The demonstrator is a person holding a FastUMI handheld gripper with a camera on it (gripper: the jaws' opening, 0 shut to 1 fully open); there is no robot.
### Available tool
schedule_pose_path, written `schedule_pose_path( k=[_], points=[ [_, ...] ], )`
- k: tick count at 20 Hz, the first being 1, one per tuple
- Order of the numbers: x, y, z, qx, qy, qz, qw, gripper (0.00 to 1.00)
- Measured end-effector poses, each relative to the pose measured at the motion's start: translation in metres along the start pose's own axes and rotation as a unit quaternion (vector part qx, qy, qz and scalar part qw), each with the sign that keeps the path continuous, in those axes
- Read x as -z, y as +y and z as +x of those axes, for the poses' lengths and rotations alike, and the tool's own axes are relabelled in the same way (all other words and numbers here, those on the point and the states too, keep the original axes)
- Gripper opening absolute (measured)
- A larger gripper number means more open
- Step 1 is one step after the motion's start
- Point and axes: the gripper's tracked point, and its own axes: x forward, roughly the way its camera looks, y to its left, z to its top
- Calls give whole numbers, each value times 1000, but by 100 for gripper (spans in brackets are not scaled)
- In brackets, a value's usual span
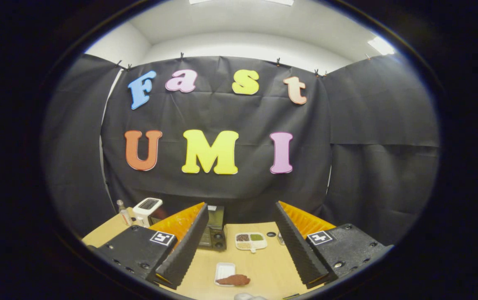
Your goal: Open the toaster oven, put the food inside, and close the toaster oven door.
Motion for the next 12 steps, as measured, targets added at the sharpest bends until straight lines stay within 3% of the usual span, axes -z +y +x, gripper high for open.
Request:
schedule_pose_path(
  k=[3,7,12],
  points=[
    [13,25,29,17,2,14,1000,100],
    [49,92,81,-25,19,1,1000,100],
    [111,164,150,-62,54,28,996,100]
  ],
)
